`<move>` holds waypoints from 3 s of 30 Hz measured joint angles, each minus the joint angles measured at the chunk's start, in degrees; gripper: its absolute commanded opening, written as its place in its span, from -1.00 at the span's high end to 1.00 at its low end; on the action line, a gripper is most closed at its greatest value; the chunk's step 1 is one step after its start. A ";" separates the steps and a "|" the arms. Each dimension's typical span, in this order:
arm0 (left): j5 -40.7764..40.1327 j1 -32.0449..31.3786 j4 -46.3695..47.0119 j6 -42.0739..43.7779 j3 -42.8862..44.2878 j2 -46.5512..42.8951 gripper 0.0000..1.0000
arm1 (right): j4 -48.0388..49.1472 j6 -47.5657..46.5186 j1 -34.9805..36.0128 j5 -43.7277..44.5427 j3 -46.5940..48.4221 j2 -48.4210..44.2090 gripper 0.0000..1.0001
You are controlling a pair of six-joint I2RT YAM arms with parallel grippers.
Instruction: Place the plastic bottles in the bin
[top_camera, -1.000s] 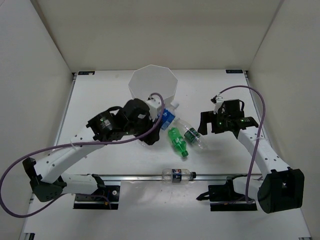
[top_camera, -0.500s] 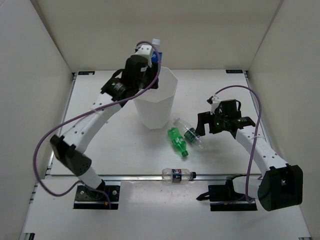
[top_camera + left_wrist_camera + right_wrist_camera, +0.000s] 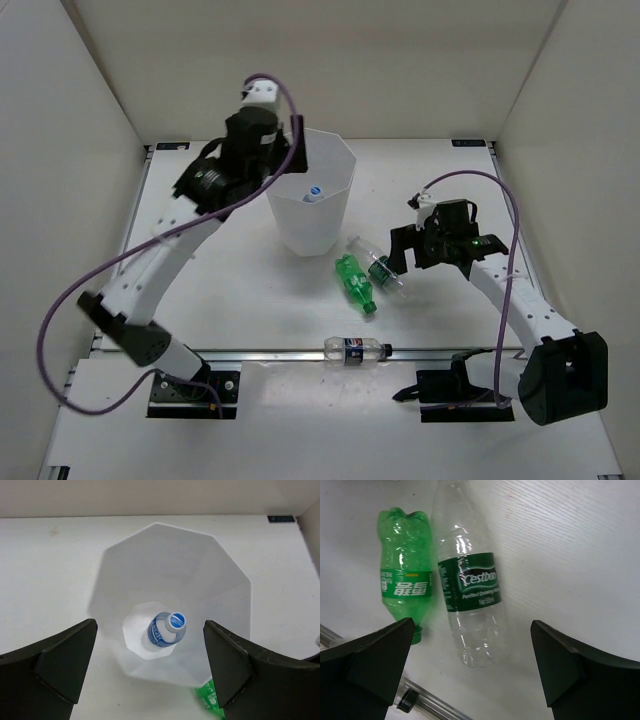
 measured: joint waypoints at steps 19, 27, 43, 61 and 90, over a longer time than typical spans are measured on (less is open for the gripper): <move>2.32 21.77 -18.60 -14.23 -48.63 -37.99 -0.98 | 9.27 3.78 12.22 11.76 -2.29 14.71 -0.56; 2.40 21.94 -18.60 -14.40 -48.30 -39.80 -0.97 | 15.69 5.73 12.61 17.38 -5.62 14.21 0.02; 5.05 21.94 -16.94 -13.57 -53.48 -40.22 -0.98 | 7.30 2.54 10.82 21.07 33.22 7.26 0.17; 9.64 20.70 -15.41 -12.96 -58.07 -41.35 -0.98 | 12.13 4.17 26.34 11.28 56.00 35.56 -0.89; 10.54 18.69 -13.05 -11.39 -52.43 -35.67 -0.97 | 5.27 17.88 29.22 19.43 1.53 3.15 -0.98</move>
